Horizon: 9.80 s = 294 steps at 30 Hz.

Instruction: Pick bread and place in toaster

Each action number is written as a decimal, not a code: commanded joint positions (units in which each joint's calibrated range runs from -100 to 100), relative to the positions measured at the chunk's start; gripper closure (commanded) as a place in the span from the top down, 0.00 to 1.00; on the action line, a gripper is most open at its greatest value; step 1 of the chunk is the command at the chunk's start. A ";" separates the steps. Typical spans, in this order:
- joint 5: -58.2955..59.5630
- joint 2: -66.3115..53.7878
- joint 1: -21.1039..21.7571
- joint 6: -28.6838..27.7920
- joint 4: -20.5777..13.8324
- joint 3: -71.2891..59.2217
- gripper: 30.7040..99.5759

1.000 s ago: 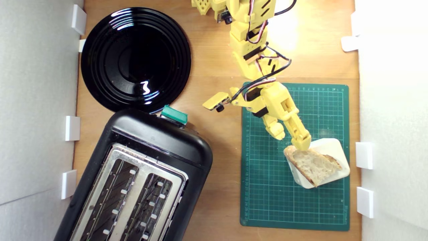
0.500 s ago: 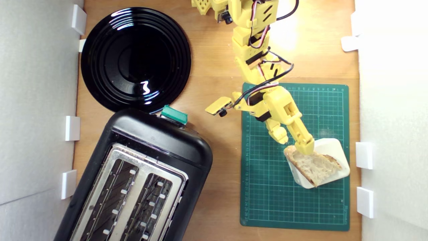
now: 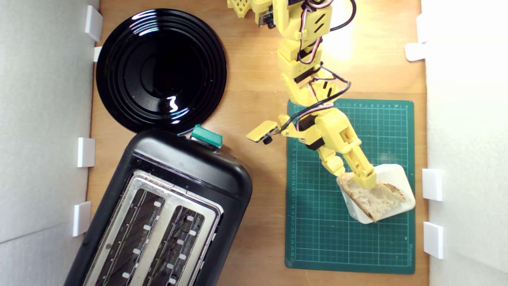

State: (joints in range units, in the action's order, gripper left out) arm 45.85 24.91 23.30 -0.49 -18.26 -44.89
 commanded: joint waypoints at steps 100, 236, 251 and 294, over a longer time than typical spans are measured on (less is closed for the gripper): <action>-16.15 -24.41 -0.57 -0.48 2.57 4.45 0.29; -87.74 -35.14 -39.73 43.05 0.31 67.27 0.31; -87.74 -29.23 -39.65 43.00 0.31 67.27 0.31; -83.73 -15.59 -38.85 43.00 0.31 67.36 0.60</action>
State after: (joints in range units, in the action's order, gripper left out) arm -38.73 9.62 -16.61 42.66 -18.79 21.13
